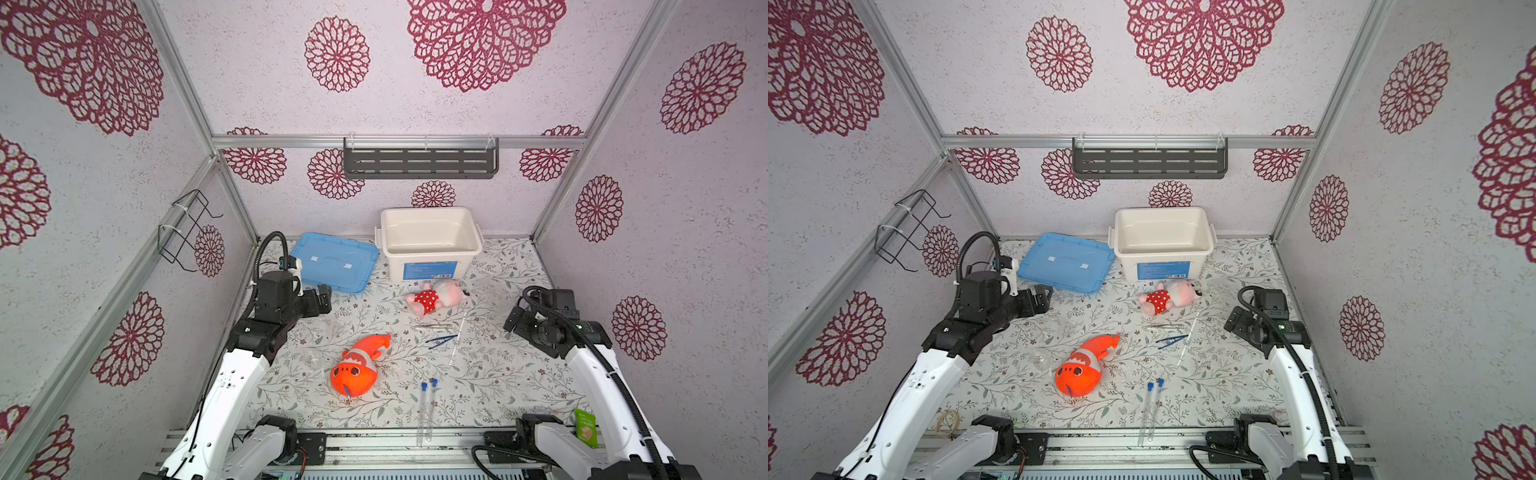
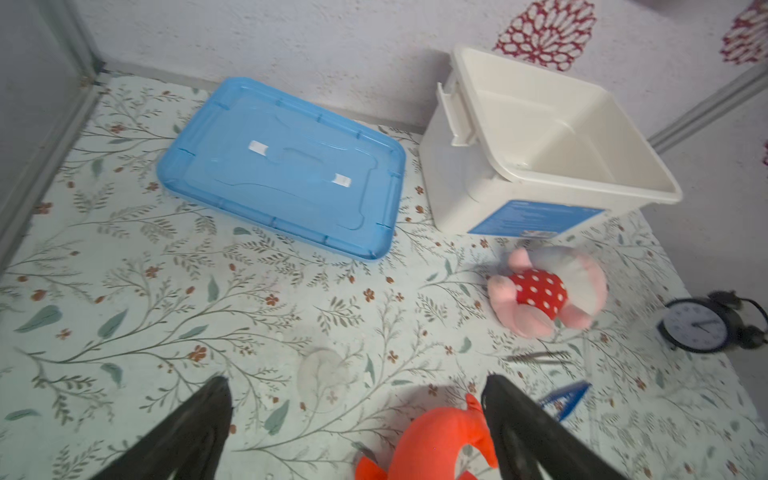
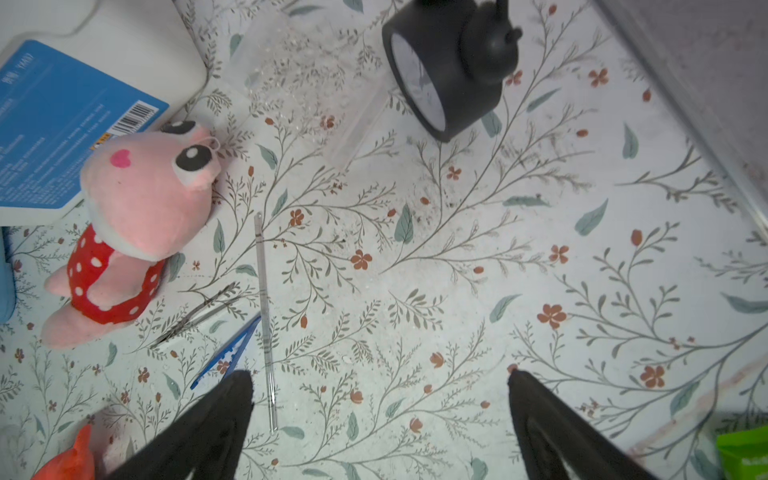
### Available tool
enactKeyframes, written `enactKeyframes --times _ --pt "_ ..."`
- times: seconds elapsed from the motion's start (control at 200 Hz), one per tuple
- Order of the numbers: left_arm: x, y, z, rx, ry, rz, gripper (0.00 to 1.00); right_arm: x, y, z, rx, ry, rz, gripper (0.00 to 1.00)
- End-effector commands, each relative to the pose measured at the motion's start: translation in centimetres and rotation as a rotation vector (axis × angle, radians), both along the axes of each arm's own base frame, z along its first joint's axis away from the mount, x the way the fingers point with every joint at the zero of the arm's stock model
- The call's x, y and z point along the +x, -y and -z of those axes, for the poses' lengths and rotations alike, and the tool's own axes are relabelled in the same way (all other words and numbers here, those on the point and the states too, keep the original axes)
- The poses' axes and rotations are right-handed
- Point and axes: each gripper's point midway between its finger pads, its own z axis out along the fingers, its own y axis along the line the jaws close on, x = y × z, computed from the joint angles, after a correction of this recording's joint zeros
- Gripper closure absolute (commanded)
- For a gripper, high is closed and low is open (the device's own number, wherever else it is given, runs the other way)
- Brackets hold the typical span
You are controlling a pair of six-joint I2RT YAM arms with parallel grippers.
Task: Organize the chemistry lab equipment
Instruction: 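Move right gripper over blue-capped test tubes while left gripper moves above orange plush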
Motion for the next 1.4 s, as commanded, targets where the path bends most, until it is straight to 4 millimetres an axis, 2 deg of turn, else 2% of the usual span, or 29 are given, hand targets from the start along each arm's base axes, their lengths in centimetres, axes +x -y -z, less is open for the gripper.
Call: enactKeyframes --times 0.0,0.12,0.195,0.32,0.395,0.585,0.726,0.816,0.921,1.086,1.161,1.396 --pt "-1.6 3.9 -0.2 -0.039 -0.03 0.12 0.03 -1.0 -0.5 0.2 0.067 -0.049 0.058 0.01" --pt "-3.1 8.5 0.4 -0.015 -0.09 0.264 0.03 -1.1 -1.8 0.7 0.144 -0.069 0.048 0.02" --pt "-4.2 11.0 1.5 0.015 -0.159 0.342 0.03 -1.0 -3.9 0.9 0.253 -0.073 -0.006 0.06" --pt "-5.2 13.2 2.9 0.098 -0.193 0.43 0.03 -2.0 -6.0 1.8 0.351 -0.135 -0.052 0.16" --pt "-5.1 13.7 3.5 0.135 -0.196 0.438 0.03 -3.2 -7.2 2.7 0.36 -0.199 -0.082 0.23" --pt "-3.4 12.3 3.7 0.2 -0.169 0.348 0.03 -5.8 -12.9 4.7 0.353 -0.288 -0.227 0.29" --pt "-2.9 11.7 3.9 0.17 -0.19 0.304 0.03 -7.6 -17.7 6.6 0.353 -0.349 -0.33 0.32" --pt "-2.8 11.2 4.4 0.14 -0.218 0.274 0.03 -8.0 -19.7 7.7 0.301 -0.395 -0.393 0.33" --pt "-2.6 10.0 4.8 0.118 -0.237 0.228 0.03 -7.9 -21.4 8.7 0.214 -0.436 -0.461 0.33" --pt "-2.0 7.7 5.4 0.107 -0.281 0.141 0.03 -8.2 -23.3 10.3 0.173 -0.51 -0.485 0.41" --pt "-1.8 6.9 5.5 0.108 -0.294 0.114 0.03 -8.5 -23.2 11.0 0.145 -0.541 -0.469 0.48" --pt "-2.0 6.3 5.7 0.135 -0.299 0.102 0.03 -8.9 -23.0 11.9 0.108 -0.58 -0.429 0.53"
